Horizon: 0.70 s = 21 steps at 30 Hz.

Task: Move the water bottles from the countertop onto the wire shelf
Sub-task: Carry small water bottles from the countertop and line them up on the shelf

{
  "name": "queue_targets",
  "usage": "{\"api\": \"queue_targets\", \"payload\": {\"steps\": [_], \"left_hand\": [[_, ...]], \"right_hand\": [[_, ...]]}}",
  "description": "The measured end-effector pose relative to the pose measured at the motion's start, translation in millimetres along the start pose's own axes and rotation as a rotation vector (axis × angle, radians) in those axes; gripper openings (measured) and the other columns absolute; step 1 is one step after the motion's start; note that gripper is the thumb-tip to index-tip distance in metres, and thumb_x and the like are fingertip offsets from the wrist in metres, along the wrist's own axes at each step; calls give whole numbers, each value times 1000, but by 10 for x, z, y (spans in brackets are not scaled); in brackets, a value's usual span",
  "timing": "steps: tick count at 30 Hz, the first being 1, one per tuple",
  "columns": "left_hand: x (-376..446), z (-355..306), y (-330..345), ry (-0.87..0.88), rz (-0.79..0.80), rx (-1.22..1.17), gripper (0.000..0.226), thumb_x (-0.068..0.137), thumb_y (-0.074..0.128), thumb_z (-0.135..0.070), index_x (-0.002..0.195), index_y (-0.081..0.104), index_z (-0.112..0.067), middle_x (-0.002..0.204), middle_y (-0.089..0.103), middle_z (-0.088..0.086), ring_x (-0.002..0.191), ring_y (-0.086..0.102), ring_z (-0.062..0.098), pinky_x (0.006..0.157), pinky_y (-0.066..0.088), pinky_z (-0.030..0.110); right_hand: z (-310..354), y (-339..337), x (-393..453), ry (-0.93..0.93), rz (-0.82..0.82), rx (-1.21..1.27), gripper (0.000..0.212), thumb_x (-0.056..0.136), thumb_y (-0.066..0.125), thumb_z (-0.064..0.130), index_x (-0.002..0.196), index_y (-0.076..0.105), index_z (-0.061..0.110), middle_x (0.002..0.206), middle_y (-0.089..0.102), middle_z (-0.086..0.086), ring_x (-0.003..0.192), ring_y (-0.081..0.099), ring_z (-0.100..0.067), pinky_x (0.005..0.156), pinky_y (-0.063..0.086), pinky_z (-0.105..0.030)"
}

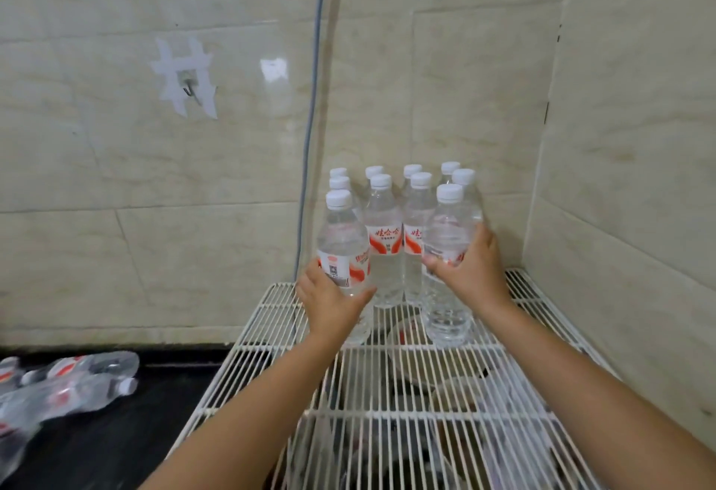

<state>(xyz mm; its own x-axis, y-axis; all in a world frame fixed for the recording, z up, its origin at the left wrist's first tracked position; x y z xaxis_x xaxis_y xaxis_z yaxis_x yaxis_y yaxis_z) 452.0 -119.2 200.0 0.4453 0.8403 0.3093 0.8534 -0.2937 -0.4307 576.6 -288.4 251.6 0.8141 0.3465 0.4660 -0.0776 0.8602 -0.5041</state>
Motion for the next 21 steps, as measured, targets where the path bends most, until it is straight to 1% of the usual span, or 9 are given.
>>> {"api": "queue_targets", "payload": {"steps": [4, 6, 8, 11, 13, 15, 16, 18, 21], "left_hand": [[104, -20, -47, 48, 124, -66, 69, 72, 75, -28, 125, 33, -13, 123, 39, 9, 116, 40, 23, 100, 41, 41], [138, -24, -66, 38, 262, -268, 51, 79, 68, -14, 114, 32, -16, 114, 46, 7, 106, 49, 21, 90, 45, 34], [179, 0, -75, -8, 375, -448, 41, 82, 59, 0, 111, 33, -14, 110, 51, 6, 105, 54, 25, 87, 44, 33], [235, 39, -96, -40, 434, -503, 36, 83, 54, 4, 109, 36, -13, 111, 54, 11, 95, 58, 19, 79, 48, 30], [241, 41, -97, -11, 473, -463, 36, 82, 61, -1, 104, 37, -16, 108, 55, 8, 89, 58, 12, 72, 48, 24], [214, 2, -73, 49, 516, -379, 45, 77, 70, -10, 105, 36, -19, 110, 53, 5, 91, 57, 11, 73, 49, 22], [195, -24, -71, 93, 482, -314, 52, 74, 74, -14, 108, 34, -19, 112, 50, 5, 93, 56, 12, 76, 49, 23], [165, -60, -84, 161, 269, -147, 62, 69, 78, -24, 114, 34, -19, 113, 42, 3, 103, 48, 16, 86, 48, 31], [49, -58, -143, 66, -5, -46, 77, 68, 78, -34, 125, 34, -9, 119, 36, 9, 114, 37, 23, 99, 41, 39]], "right_hand": [[-20, 19, 12, 16, -4, 16, 89, 70, 76, 33, 139, 25, 6, 135, 36, -15, 120, 45, -29, 98, 45, -38], [-42, 27, 18, 22, -13, 25, 91, 69, 77, 34, 139, 25, 8, 136, 36, -14, 119, 46, -28, 97, 46, -39], [-59, 37, 25, 23, -14, 18, 91, 69, 77, 33, 139, 25, 10, 134, 37, -13, 114, 49, -28, 93, 48, -37], [-75, 55, 28, 23, -8, 40, 89, 70, 77, 31, 139, 25, 11, 134, 35, -13, 110, 51, -26, 87, 48, -31], [-77, 59, 24, 27, -8, 59, 88, 70, 77, 30, 139, 25, 11, 135, 35, -12, 108, 51, -24, 86, 47, -30], [-85, 65, 24, 36, -11, 61, 88, 70, 77, 30, 139, 26, 10, 134, 35, -12, 109, 50, -24, 86, 45, -28], [-87, 71, 19, 41, -16, 54, 88, 70, 77, 30, 139, 26, 9, 134, 35, -12, 111, 49, -24, 86, 44, -28], [-78, 80, 12, 42, -36, 39, 89, 70, 77, 29, 140, 25, 9, 135, 35, -13, 115, 48, -26, 88, 42, -29], [-77, 98, -25, 52, -54, -1, 94, 71, 77, 27, 142, 19, 9, 135, 35, -15, 113, 49, -28, 87, 42, -30]]}}
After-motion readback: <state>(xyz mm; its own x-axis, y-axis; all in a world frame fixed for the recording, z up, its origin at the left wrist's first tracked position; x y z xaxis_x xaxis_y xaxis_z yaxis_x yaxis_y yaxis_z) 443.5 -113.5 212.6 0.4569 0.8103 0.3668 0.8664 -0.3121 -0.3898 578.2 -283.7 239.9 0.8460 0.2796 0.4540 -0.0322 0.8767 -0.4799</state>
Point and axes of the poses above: each hand's wrist, its own x-axis towards the middle knuckle, its own y-axis out of the palm, z = x × y, the point moved 6 cm from there along x, towards the middle knuckle
